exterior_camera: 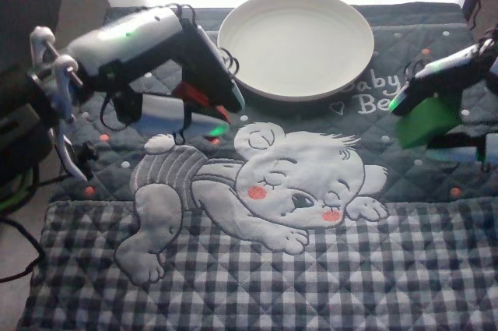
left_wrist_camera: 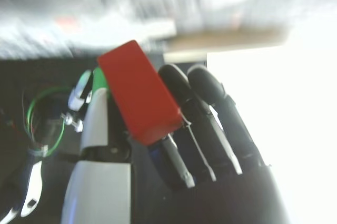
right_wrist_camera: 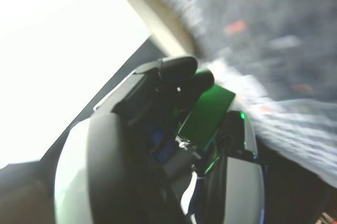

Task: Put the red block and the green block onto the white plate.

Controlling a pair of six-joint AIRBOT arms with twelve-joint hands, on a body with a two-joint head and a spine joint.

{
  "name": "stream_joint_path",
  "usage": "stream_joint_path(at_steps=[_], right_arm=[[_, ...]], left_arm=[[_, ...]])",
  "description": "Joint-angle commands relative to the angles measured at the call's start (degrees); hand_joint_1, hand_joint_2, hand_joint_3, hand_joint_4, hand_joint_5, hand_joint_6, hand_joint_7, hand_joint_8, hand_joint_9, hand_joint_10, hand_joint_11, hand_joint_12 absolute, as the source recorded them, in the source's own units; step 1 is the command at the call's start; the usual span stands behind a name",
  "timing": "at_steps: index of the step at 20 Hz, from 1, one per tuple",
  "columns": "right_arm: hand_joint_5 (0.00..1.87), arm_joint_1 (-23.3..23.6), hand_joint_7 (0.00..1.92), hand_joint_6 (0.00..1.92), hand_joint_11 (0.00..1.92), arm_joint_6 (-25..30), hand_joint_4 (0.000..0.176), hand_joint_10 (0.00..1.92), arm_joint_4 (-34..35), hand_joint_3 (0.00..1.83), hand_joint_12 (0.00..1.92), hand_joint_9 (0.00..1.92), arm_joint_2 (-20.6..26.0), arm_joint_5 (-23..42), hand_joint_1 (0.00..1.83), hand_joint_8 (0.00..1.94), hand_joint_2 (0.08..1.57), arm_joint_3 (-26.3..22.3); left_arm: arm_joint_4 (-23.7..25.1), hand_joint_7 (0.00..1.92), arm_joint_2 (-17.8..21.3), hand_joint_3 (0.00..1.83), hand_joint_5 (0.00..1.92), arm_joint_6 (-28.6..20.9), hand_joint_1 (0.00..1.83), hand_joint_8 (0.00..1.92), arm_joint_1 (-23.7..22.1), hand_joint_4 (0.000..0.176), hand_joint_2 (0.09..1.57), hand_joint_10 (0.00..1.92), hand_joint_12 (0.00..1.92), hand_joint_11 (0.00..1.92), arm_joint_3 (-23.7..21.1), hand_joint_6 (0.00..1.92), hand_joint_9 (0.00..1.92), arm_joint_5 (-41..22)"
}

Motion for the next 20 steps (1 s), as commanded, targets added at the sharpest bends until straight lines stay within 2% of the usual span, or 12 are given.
stream_joint_path(at_steps=[1,3,7,8,9,11,13,14,15,16,18,20], right_arm=[[1.16,0.9,1.19,0.42,1.06,0.16,0.0,0.75,1.86,0.0,1.28,1.3,0.18,6.41,1.29,0.88,1.04,0.55],[1.19,1.18,1.13,0.32,1.05,0.16,0.0,1.36,1.9,0.0,1.65,1.19,-0.55,6.4,1.29,1.0,1.06,1.1],[1.16,6.56,1.23,0.48,1.08,-1.12,0.0,0.55,2.17,0.0,0.97,1.28,-4.53,5.68,1.29,0.76,1.03,4.19],[1.16,9.0,1.18,0.6,1.06,-1.12,0.0,1.19,2.15,0.0,1.46,1.17,-6.72,5.02,1.29,0.76,1.04,6.01],[1.21,11.5,1.11,0.34,1.0,-1.12,0.0,1.25,2.26,0.0,1.53,1.12,-9.27,4.4,1.29,1.02,1.06,8.39],[1.16,15.33,1.24,0.47,0.97,-1.12,0.0,0.5,3.07,0.0,1.07,1.24,-13.89,2.36,1.29,0.75,1.04,13.1],[1.15,19.46,1.2,0.44,0.97,-1.12,0.0,0.49,3.51,0.0,1.14,1.26,-17.69,-0.39,1.29,0.83,1.04,17.13],[1.12,20.72,1.16,0.48,0.96,-1.11,0.0,0.62,4.02,0.0,1.24,1.25,-19.4,-1.82,1.29,0.92,1.06,19.01],[1.08,21.71,1.18,0.6,0.98,-1.11,0.0,0.67,5.03,0.0,1.26,1.23,-21.69,-4.45,1.28,0.86,1.06,21.82],[1.06,22.45,1.11,0.6,1.01,-1.11,0.0,1.22,5.29,0.0,1.59,1.1,-23.83,-7.54,1.28,1.01,1.08,24.77],[1.04,22.77,1.12,0.69,0.91,-1.08,0.0,0.95,5.37,0.0,1.4,1.06,-27.12,-12.34,1.27,0.94,1.08,29.27],[1.04,22.79,1.11,0.71,0.87,-0.83,0.0,1.0,5.31,0.0,1.05,1.08,-28.74,-14.91,1.36,0.75,1.07,30.89]], left_arm=[[-0.94,1.19,-0.25,0.0,1.38,0.23,1.3,0.87,-1.19,0.0,1.02,0.79,1.36,0.86,0.24,0.02,1.16,-6.12],[-0.59,1.24,-0.63,0.0,1.39,0.25,1.3,0.78,-2.21,0.0,1.01,0.66,1.3,0.91,0.83,0.01,1.24,-6.1],[-1.49,1.37,-2.87,0.0,1.39,1.4,1.31,0.47,-5.82,0.0,0.98,0.44,1.14,1.12,3.56,0.04,1.37,-6.28],[-2.1,1.43,-4.24,0.0,1.32,1.53,1.31,0.35,-7.39,0.0,0.98,0.31,1.11,1.15,5.14,0.22,1.42,-5.82],[-2.97,1.43,-6.18,0.0,1.28,1.75,1.3,0.32,-9.01,0.0,0.98,0.24,1.03,1.18,7.7,0.32,1.45,-5.16],[-4.24,1.1,-10.9,0.02,1.32,1.74,1.27,0.89,-11.76,0.0,1.03,0.19,1.27,0.76,13.59,0.27,1.23,-3.76],[-5.23,0.97,-14.52,0.01,1.14,1.74,1.24,1.01,-14.83,0.0,1.08,0.15,1.22,0.7,18.47,0.69,1.15,-1.71],[-5.56,0.9,-15.97,0.0,0.99,1.73,1.35,1.03,-16.09,0.0,1.13,1.09,1.33,0.7,20.6,0.82,0.97,-0.08],[-5.82,0.85,-18.45,0.01,0.76,1.64,1.24,1.39,-17.7,0.0,1.2,1.53,1.78,0.91,24.29,1.09,0.94,2.86],[-5.86,0.83,-20.96,0.0,0.64,1.23,1.08,1.26,-18.62,0.0,1.3,1.62,1.87,1.0,28.13,1.46,0.98,6.39],[-5.33,0.86,-24.91,0.0,0.68,-2.48,1.06,1.22,-18.76,0.0,1.28,1.48,1.78,0.93,34.37,1.43,0.94,10.14],[-3.92,0.98,-27.95,0.0,0.67,-6.4,1.01,0.11,-17.97,0.0,1.29,0.33,1.21,0.45,38.5,1.44,0.87,11.95]])
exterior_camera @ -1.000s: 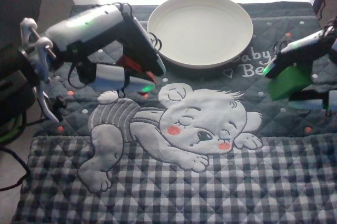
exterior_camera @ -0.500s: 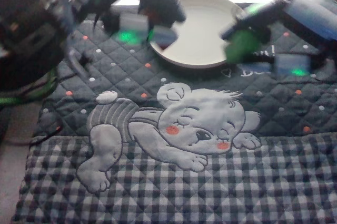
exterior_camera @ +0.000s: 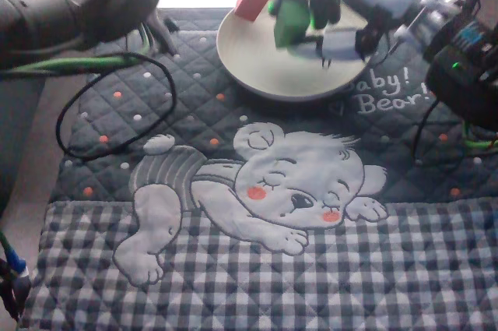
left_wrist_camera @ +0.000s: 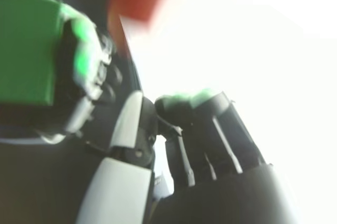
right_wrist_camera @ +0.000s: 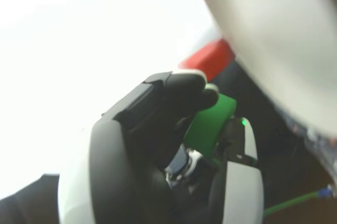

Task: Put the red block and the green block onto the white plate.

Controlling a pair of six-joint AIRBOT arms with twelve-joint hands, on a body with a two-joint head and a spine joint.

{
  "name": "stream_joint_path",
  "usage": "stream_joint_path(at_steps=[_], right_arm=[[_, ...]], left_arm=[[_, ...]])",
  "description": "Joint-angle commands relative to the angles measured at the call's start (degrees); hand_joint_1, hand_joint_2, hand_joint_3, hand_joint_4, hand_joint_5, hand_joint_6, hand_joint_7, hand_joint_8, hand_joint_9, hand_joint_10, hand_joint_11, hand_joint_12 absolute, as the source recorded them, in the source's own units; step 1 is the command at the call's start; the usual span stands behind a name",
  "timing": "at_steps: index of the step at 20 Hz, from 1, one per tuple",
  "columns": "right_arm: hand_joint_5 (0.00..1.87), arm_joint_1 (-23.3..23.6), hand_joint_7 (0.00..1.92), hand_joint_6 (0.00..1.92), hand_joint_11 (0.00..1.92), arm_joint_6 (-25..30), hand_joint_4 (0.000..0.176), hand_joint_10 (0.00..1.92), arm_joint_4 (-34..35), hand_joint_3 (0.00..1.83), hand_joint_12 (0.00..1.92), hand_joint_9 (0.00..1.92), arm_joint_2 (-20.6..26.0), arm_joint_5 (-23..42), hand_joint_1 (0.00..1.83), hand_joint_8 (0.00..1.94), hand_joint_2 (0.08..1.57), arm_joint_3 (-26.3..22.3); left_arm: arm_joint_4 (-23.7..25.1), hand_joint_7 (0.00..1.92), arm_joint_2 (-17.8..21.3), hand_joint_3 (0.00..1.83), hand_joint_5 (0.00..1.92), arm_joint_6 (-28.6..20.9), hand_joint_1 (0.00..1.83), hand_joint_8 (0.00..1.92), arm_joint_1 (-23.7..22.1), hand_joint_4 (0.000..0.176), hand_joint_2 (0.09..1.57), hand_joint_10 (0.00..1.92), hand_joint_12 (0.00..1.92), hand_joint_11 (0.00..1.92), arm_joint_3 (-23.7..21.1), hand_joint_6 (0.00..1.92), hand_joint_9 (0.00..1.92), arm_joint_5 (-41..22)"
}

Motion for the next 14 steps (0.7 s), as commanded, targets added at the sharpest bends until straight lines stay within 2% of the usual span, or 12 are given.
stream_joint_path(at_steps=[1,2,3,4,5,6,7,10,11,12,13,14], right_arm=[[1.04,0.47,1.11,0.71,0.87,0.42,0.0,1.0,1.45,0.0,1.05,1.08,0.46,6.74,1.36,0.75,1.07,0.17],[1.0,0.46,1.07,0.83,0.91,0.42,0.0,1.07,1.07,0.0,0.94,1.06,0.25,6.61,1.38,0.73,1.07,0.11],[0.83,0.46,0.93,0.31,0.8,0.44,0.0,0.5,0.74,0.0,0.81,0.93,0.27,6.61,1.17,0.32,1.08,-0.23],[0.72,0.46,0.84,0.08,0.67,0.55,0.0,0.19,-0.05,0.0,0.69,0.86,0.31,6.68,1.06,0.09,1.05,-1.15],[0.42,0.46,0.55,0.01,0.4,0.57,0.056,0.05,-0.71,0.0,0.56,0.6,0.84,7.15,0.81,0.02,1.0,-2.9],[0.42,0.46,0.55,0.01,0.4,0.86,0.056,0.05,-1.14,0.0,0.56,0.6,2.13,8.49,0.81,0.02,1.0,-4.34],[0.29,0.45,0.39,0.0,0.28,2.59,0.087,0.01,-1.56,0.0,0.5,0.44,5.06,11.34,0.69,0.0,0.98,-6.24],[0.03,-0.51,0.07,0.0,0.01,3.48,0.127,0.0,-2.07,0.0,0.2,0.06,11.33,16.66,0.53,0.0,0.94,-12.58],[0.01,-1.94,0.04,0.0,0.0,3.48,0.135,0.0,-1.92,0.0,0.09,0.02,12.92,18.75,0.54,0.0,0.92,-14.06],[0.02,-4.38,0.04,0.0,0.03,3.48,0.162,0.01,-0.89,0.0,0.08,0.03,15.39,22.12,0.52,0.01,0.9,-16.85],[0.02,-6.69,0.04,0.0,0.03,3.47,0.162,0.01,-0.14,0.0,0.08,0.03,17.53,24.86,0.52,0.01,0.9,-19.07],[0.04,-9.32,0.07,0.01,0.0,3.32,0.175,0.0,0.91,0.0,0.02,0.02,20.19,28.27,0.54,0.01,0.88,-21.83]], left_arm=[[-0.53,0.98,0.18,0.0,0.67,-0.69,1.01,0.11,-0.33,0.0,1.29,0.33,1.21,0.45,0.12,1.44,0.87,-5.44],[-0.6,1.02,0.17,0.01,0.75,-0.71,0.4,0.05,0.23,0.0,1.43,0.22,1.11,0.5,0.11,0.65,0.92,-5.01],[-0.94,0.79,0.32,0.0,0.59,-0.73,0.81,0.0,1.12,0.0,1.3,0.05,1.11,0.22,-0.14,0.61,0.73,-5.07],[-1.91,0.61,1.05,0.0,0.61,-0.74,0.91,0.0,2.19,0.0,1.21,0.01,1.08,0.06,-1.01,0.21,0.58,-5.95],[-2.94,0.42,2.52,0.0,0.43,-0.75,1.15,0.0,3.27,0.0,1.15,0.0,1.23,0.01,-2.77,0.04,0.47,-7.35],[-4.02,0.42,3.94,0.0,0.43,-0.75,1.15,0.0,4.14,0.0,1.15,0.0,1.23,0.01,-4.76,0.04,0.47,-8.9],[-5.18,0.37,6.79,0.01,0.35,-0.74,0.74,0.0,5.67,0.0,1.23,0.0,1.14,0.0,-8.51,0.01,0.42,-12.08],[-7.06,0.5,15.01,0.0,0.44,1.53,1.07,0.0,9.07,0.005,1.17,0.04,1.26,0.04,-19.29,0.01,0.55,-20.67],[-7.71,0.36,17.33,0.0,0.4,2.45,0.98,0.0,10.21,0.063,1.05,0.01,1.2,0.01,-22.7,0.0,0.37,-22.97],[-8.09,0.31,20.98,0.0,0.36,3.52,0.99,0.0,12.79,0.065,0.94,0.01,1.1,0.05,-27.26,0.0,0.35,-27.02],[-8.45,0.31,23.22,0.0,0.36,3.9,0.99,0.0,14.83,0.065,0.94,0.01,1.1,0.05,-30.03,0.0,0.35,-29.98],[-8.91,0.39,26.28,0.0,0.32,4.17,1.03,0.0,17.61,0.003,0.95,0.02,1.07,0.1,-33.36,0.0,0.45,-33.2]])
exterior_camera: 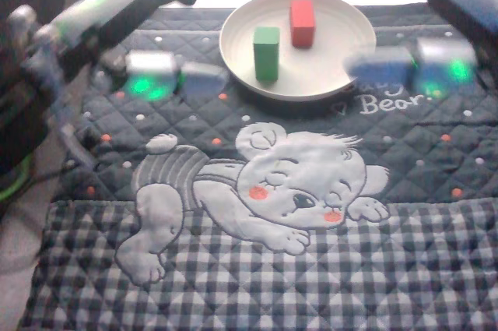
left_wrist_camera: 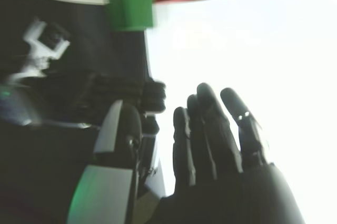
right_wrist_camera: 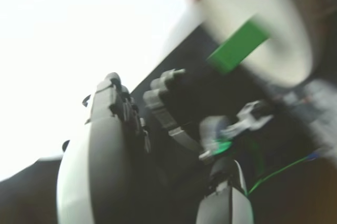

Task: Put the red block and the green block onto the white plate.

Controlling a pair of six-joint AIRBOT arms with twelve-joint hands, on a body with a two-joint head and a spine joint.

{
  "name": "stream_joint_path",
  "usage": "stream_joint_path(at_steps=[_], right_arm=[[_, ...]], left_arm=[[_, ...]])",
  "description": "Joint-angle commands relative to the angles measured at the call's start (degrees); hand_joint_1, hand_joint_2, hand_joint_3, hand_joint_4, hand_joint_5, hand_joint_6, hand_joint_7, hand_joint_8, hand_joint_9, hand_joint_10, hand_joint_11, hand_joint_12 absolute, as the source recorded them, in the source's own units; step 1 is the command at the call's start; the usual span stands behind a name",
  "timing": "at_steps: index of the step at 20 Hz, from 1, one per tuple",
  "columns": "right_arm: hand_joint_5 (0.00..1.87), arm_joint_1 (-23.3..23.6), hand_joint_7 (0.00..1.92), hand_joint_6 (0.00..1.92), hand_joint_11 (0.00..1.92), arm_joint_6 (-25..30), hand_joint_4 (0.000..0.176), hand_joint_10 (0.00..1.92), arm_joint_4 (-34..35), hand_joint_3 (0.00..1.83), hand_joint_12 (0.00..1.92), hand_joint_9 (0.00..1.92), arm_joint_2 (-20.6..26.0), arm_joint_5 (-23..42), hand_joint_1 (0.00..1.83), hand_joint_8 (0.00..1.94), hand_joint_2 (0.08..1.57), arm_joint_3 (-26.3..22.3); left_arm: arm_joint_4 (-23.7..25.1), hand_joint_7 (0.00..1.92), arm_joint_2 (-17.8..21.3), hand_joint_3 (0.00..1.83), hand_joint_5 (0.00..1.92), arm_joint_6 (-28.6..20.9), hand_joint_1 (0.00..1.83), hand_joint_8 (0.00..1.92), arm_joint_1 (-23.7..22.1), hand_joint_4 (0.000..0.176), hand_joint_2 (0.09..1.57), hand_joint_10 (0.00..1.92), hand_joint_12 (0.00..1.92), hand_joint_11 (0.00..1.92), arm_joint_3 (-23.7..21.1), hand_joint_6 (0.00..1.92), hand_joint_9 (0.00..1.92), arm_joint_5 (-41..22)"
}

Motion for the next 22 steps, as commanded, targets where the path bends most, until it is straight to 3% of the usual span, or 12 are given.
stream_joint_path(at_steps=[1,6,10,11,12,13,15,16,18,19,21,22], right_arm=[[0.05,-1.57,0.1,0.01,0.0,-0.34,0.176,0.01,1.85,0.0,0.0,0.03,2.33,11.19,0.52,0.02,0.89,-2.33],[0.1,-17.08,0.17,0.01,0.04,-1.64,0.176,0.02,9.63,0.0,0.02,0.13,10.04,23.19,0.64,0.01,0.9,-12.72],[0.14,-27.14,0.21,0.02,0.0,-1.63,0.176,0.01,16.12,0.0,0.0,0.13,11.36,32.2,0.6,0.02,0.92,-17.44],[0.12,-28.26,0.21,0.0,0.03,-1.63,0.132,0.01,17.01,0.01,0.01,0.13,11.56,33.47,0.54,0.01,0.94,-17.99],[0.12,-29.75,0.21,0.0,0.03,-1.52,0.132,0.01,17.93,0.01,0.01,0.13,11.74,35.63,0.54,0.01,0.94,-18.76],[0.15,-30.58,0.21,0.01,0.09,-1.33,0.093,0.0,18.28,0.0,0.02,0.15,11.94,36.61,0.5,0.0,1.03,-19.42],[0.09,-30.74,0.19,0.0,0.09,-1.31,0.101,0.0,17.49,0.0,0.02,0.15,12.67,36.63,0.52,0.0,1.01,-20.84],[0.02,-30.75,0.14,0.0,0.07,-1.31,0.088,0.0,16.63,0.0,0.01,0.11,13.06,36.63,0.53,0.0,1.03,-21.33],[0.0,-30.74,0.1,0.0,0.08,-1.32,0.071,0.01,14.75,0.02,0.01,0.09,13.92,36.67,0.39,0.0,1.09,-22.13],[0.07,-30.73,0.14,0.01,0.12,-1.33,0.085,0.01,13.87,0.01,0.02,0.15,14.33,36.68,0.48,0.0,1.09,-22.41],[0.31,-30.72,0.19,0.02,0.17,-1.63,0.104,0.0,12.19,0.01,0.02,0.19,14.9,36.71,0.42,0.0,1.09,-22.81],[0.36,-30.71,0.22,0.01,0.2,-1.75,0.11,0.0,11.56,0.0,0.03,0.22,14.92,36.71,0.45,0.0,1.09,-22.82]], left_arm=[[-2.04,0.38,2.48,0.0,0.3,0.26,1.06,0.0,1.2,0.0,0.96,0.01,1.13,0.03,-1.97,0.0,0.43,-13.46],[-6.83,0.33,12.56,0.0,0.25,3.06,0.96,0.0,14.18,0.026,1.02,0.01,0.91,0.04,-14.81,0.0,0.4,-30.58],[-11.19,0.37,15.95,0.0,0.28,5.44,1.03,0.01,24.26,0.011,0.98,0.01,0.9,0.07,-21.72,0.0,0.44,-42.86],[-12.06,0.37,16.13,0.01,0.28,5.72,1.04,0.0,25.53,0.003,1.02,0.0,0.92,0.09,-22.37,0.0,0.44,-44.34],[-13.28,0.37,16.22,0.01,0.28,6.01,1.04,0.0,27.46,0.003,1.02,0.0,0.92,0.09,-23.19,0.0,0.44,-46.52],[-14.24,0.3,16.27,0.02,0.17,6.04,0.84,0.0,28.7,0.0,1.1,0.0,0.91,0.02,-23.76,0.0,0.38,-47.54],[-14.41,0.26,16.3,0.01,0.13,6.92,0.74,0.0,28.97,0.0,1.15,0.0,0.86,0.01,-24.31,0.0,0.35,-47.55],[-14.34,0.21,16.24,0.0,0.08,6.9,0.48,0.0,28.96,0.0,1.16,0.0,0.53,0.19,-24.35,0.0,0.32,-47.55],[-13.52,0.08,16.24,0.0,0.0,6.97,0.21,0.0,28.01,0.0,1.28,0.0,0.32,0.13,-24.52,0.0,0.19,-47.57],[-12.35,0.12,16.29,0.0,0.04,7.59,0.08,0.0,26.66,0.0,1.33,0.0,0.23,0.11,-24.62,0.0,0.18,-47.57],[-9.99,0.15,16.45,0.0,0.16,8.81,0.0,0.0,24.13,0.0,1.36,0.0,0.18,0.1,-24.73,0.01,0.17,-47.58],[-8.89,0.13,16.5,0.0,0.04,9.95,0.04,0.0,22.64,0.021,1.33,0.0,0.18,0.11,-24.74,0.0,0.16,-47.58]])
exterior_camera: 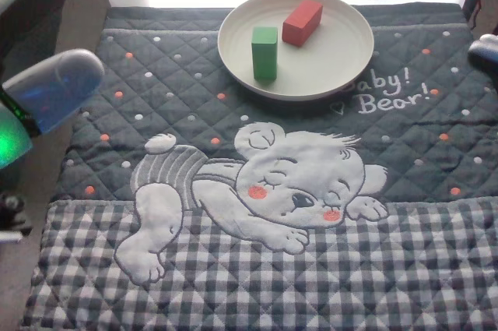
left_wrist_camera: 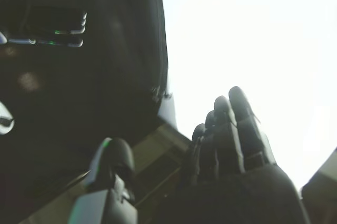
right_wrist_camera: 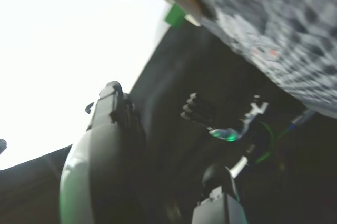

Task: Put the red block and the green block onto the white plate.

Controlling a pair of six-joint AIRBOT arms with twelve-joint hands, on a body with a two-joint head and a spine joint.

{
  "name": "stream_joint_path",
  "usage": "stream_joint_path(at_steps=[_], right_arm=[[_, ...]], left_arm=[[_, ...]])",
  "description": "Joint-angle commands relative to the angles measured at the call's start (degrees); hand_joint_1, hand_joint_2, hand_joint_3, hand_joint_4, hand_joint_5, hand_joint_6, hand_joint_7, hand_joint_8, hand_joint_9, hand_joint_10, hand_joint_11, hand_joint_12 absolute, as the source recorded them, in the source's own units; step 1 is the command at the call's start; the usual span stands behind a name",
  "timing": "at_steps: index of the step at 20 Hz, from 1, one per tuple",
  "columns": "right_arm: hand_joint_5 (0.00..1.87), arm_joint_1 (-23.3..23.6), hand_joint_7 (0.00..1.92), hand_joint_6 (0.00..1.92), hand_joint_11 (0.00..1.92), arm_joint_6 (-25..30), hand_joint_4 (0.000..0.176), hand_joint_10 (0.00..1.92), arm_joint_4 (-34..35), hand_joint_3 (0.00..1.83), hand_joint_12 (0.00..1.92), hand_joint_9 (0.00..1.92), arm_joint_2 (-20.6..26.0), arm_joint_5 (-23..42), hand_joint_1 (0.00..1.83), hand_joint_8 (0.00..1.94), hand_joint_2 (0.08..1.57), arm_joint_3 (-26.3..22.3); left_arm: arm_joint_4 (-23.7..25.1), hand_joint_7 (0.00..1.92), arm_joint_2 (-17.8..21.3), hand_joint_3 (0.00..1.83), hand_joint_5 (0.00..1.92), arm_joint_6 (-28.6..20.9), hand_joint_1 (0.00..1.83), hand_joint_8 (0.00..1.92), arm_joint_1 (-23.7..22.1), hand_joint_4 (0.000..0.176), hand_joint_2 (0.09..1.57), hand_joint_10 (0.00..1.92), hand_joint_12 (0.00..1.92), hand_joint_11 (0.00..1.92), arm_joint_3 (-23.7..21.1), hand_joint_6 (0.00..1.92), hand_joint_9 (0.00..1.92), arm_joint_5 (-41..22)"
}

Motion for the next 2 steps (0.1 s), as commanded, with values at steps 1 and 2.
stream_joint_path(at_steps=[1,2], right_arm=[[0.32,0.18,0.27,0.0,0.2,0.13,0.09,0.0,0.35,0.01,0.02,0.23,0.18,7.13,0.41,0.01,1.12,0.15],[0.27,0.19,0.28,0.0,0.23,-0.1,0.087,0.01,0.15,0.01,0.03,0.25,0.18,7.13,0.39,0.01,1.13,0.34]], left_arm=[[0.4,0.15,0.53,0.0,0.01,1.35,0.25,0.0,-1.04,0.088,1.26,0.0,0.24,0.14,-0.25,0.0,0.2,-7.02],[0.98,0.03,0.64,0.0,0.0,2.28,0.33,0.0,-2.37,0.124,1.26,0.0,0.32,0.05,-0.21,0.0,0.08,-7.03]])
